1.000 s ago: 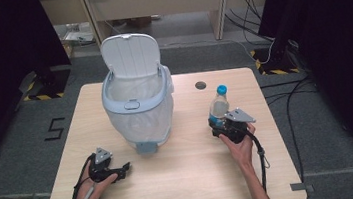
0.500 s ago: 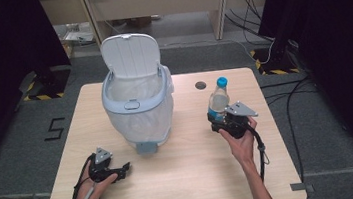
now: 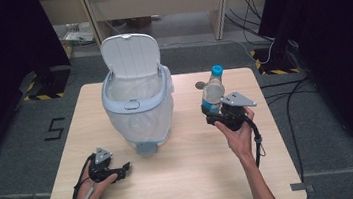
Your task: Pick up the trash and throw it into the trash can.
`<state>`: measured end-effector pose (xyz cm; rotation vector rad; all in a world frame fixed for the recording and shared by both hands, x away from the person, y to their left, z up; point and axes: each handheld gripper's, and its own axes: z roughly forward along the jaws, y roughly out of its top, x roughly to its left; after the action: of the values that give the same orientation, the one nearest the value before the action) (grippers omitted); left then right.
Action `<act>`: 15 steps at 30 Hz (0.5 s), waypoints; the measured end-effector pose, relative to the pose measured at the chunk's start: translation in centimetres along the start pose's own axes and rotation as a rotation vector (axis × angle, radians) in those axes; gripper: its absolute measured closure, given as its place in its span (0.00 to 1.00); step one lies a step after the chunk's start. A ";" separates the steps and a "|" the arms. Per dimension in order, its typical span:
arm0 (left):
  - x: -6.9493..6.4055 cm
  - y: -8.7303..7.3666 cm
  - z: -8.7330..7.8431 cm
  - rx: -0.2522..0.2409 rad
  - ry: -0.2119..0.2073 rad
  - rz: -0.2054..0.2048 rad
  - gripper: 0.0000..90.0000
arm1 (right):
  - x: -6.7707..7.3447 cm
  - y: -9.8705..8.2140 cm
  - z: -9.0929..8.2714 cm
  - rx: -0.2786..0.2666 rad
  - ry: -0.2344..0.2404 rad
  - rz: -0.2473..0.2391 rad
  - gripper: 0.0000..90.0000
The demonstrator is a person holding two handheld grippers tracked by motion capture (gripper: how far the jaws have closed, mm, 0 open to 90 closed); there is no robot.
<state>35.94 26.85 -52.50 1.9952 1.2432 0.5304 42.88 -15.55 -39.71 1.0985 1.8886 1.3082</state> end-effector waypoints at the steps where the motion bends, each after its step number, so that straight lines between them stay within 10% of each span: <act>1: 0.0 0.0 0.0 0.000 0.000 0.000 0.16 | 0.2 0.7 -0.1 -0.005 0.004 -0.012 0.31; 15: 0.0 0.0 0.0 0.003 0.001 0.006 0.16 | 2.1 6.3 -1.5 -0.035 0.086 -0.035 0.31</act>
<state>35.95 26.89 -52.48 2.0016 1.2394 0.5327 42.52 -13.31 -33.31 1.0019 1.9307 1.3843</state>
